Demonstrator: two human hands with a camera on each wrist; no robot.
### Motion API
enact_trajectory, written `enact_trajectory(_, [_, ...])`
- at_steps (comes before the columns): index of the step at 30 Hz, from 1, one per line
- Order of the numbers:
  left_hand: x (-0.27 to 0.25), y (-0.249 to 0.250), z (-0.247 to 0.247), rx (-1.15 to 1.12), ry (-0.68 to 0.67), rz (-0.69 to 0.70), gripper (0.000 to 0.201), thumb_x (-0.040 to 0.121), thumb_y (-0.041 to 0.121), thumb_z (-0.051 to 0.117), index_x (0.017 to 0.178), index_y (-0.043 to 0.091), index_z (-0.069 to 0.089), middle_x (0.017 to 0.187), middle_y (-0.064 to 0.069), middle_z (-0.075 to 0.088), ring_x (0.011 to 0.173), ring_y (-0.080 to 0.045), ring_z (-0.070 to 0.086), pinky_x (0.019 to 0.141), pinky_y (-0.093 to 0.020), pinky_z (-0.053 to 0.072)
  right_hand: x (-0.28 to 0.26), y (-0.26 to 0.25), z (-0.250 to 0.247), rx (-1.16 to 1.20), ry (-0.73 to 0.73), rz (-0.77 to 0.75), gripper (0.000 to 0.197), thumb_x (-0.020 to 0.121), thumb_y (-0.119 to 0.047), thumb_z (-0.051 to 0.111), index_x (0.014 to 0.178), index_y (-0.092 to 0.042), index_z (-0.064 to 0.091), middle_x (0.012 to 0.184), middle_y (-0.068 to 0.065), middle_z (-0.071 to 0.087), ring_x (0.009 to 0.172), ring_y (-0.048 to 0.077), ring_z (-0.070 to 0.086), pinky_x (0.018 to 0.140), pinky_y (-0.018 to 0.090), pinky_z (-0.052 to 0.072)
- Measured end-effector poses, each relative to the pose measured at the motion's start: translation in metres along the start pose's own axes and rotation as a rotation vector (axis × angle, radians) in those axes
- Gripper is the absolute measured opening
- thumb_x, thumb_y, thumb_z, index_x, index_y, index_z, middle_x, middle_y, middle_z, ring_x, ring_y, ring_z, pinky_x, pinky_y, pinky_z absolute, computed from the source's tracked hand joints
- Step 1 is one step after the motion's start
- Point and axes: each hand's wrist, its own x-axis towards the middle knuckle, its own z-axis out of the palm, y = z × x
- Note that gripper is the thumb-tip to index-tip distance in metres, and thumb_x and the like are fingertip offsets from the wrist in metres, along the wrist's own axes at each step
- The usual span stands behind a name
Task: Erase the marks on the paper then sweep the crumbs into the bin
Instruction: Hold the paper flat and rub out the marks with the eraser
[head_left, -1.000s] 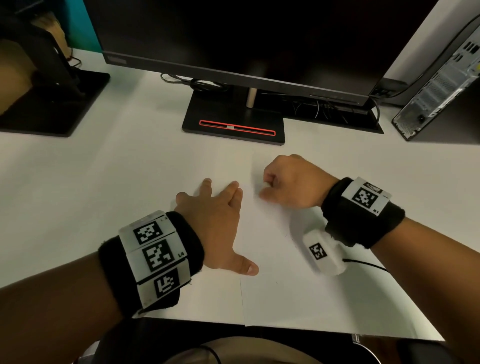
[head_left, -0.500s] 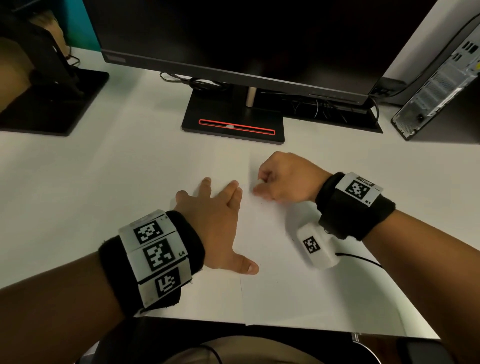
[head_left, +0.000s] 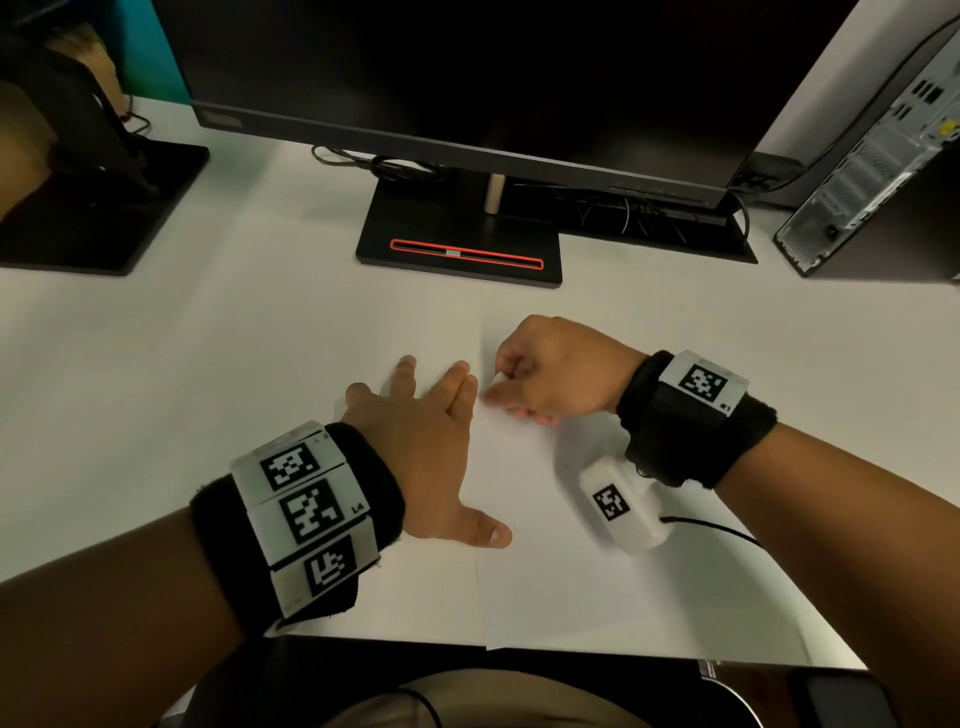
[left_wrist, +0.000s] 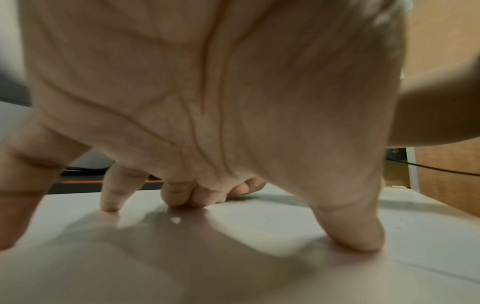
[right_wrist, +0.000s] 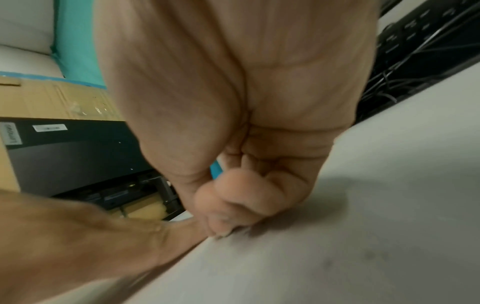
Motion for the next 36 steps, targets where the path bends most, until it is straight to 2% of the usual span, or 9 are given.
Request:
enact_trajectory(3, [-0.001, 0.000, -0.001, 0.006, -0.002, -0.002, 0.138, 0.064, 0.098, 0.041, 0.155, 0.015, -0.022, 0.162, 0.004, -0.028, 0.150, -0.039, -0.014, 0.109, -0.059, 0.027, 0.002, 0.005, -0.006, -0.015, 0.080, 0.041, 0.033, 0.091, -0.030, 0.065, 0.075, 0.000, 0.070, 0.068, 0.009, 0.074, 0.057, 0.019, 0.068, 0.065, 0.033, 0.059])
enact_trajectory(5, [-0.001, 0.000, 0.000, -0.002, 0.001, -0.003, 0.138, 0.064, 0.097, 0.042, 0.155, 0.015, -0.021, 0.163, 0.005, -0.027, 0.150, -0.039, -0.014, 0.109, -0.058, 0.027, -0.002, 0.000, 0.002, -0.030, 0.047, 0.004, 0.036, 0.091, -0.030, 0.064, 0.076, 0.002, 0.069, 0.073, 0.016, 0.073, 0.057, 0.023, 0.064, 0.064, 0.037, 0.059])
enact_trajectory(7, [0.000, 0.000, 0.000, -0.002, 0.004, 0.000, 0.138, 0.063, 0.097, 0.041, 0.155, 0.016, -0.020, 0.163, 0.005, -0.027, 0.150, -0.039, -0.014, 0.110, -0.059, 0.027, -0.005, -0.002, 0.006, 0.001, -0.001, 0.000, 0.036, 0.092, -0.031, 0.064, 0.077, 0.001, 0.071, 0.071, 0.013, 0.073, 0.050, 0.017, 0.060, 0.060, 0.033, 0.058])
enact_trajectory(10, [0.000, 0.000, -0.001, 0.005, -0.004, -0.003, 0.138, 0.063, 0.098, 0.040, 0.155, 0.016, -0.022, 0.162, 0.005, -0.029, 0.150, -0.039, -0.014, 0.110, -0.058, 0.028, 0.000, 0.004, -0.002, 0.044, 0.061, 0.116, 0.034, 0.091, -0.030, 0.064, 0.076, -0.002, 0.074, 0.068, 0.008, 0.075, 0.049, 0.011, 0.062, 0.055, 0.025, 0.055])
enact_trajectory(15, [-0.001, 0.000, 0.000, 0.003, 0.001, -0.002, 0.137, 0.064, 0.097, 0.041, 0.155, 0.015, -0.021, 0.163, 0.005, -0.027, 0.150, -0.039, -0.014, 0.111, -0.058, 0.028, -0.004, -0.006, 0.010, 0.078, 0.020, 0.085, 0.040, 0.093, -0.033, 0.062, 0.074, 0.001, 0.072, 0.063, 0.009, 0.073, 0.046, 0.011, 0.058, 0.059, 0.029, 0.056])
enact_trajectory(18, [-0.001, 0.000, 0.000, 0.003, 0.000, -0.003, 0.138, 0.063, 0.098, 0.041, 0.155, 0.016, -0.022, 0.162, 0.005, -0.029, 0.151, -0.038, -0.014, 0.110, -0.059, 0.027, -0.004, 0.004, 0.002, 0.113, 0.032, 0.155, 0.036, 0.093, -0.031, 0.064, 0.070, -0.005, 0.074, 0.061, 0.005, 0.071, 0.048, 0.011, 0.059, 0.055, 0.023, 0.052])
enact_trajectory(23, [0.000, -0.001, 0.000, 0.000, 0.003, 0.000, 0.139, 0.062, 0.099, 0.040, 0.155, 0.016, -0.022, 0.161, 0.006, -0.031, 0.150, -0.039, -0.014, 0.109, -0.059, 0.028, -0.010, 0.021, -0.009, 0.174, 0.129, 0.299, 0.029, 0.088, -0.024, 0.064, 0.069, -0.004, 0.074, 0.062, 0.008, 0.070, 0.052, 0.016, 0.059, 0.052, 0.023, 0.050])
enact_trajectory(29, [0.001, 0.000, -0.001, 0.011, 0.000, -0.004, 0.139, 0.062, 0.099, 0.040, 0.155, 0.016, -0.022, 0.161, 0.006, -0.030, 0.151, -0.038, -0.014, 0.110, -0.059, 0.030, -0.007, 0.003, 0.007, 0.177, 0.054, 0.201, 0.034, 0.090, -0.026, 0.063, 0.065, -0.006, 0.071, 0.055, 0.003, 0.066, 0.042, 0.011, 0.056, 0.050, 0.022, 0.050])
enact_trajectory(36, [0.001, 0.001, -0.005, -0.010, -0.021, 0.002, 0.140, 0.061, 0.098, 0.042, 0.154, 0.017, -0.024, 0.160, 0.007, -0.032, 0.150, -0.040, -0.014, 0.111, -0.060, 0.030, -0.023, 0.034, -0.011, 0.237, 0.088, 0.299, 0.032, 0.090, -0.028, 0.067, 0.072, -0.002, 0.074, 0.064, 0.009, 0.068, 0.054, 0.019, 0.057, 0.054, 0.027, 0.051])
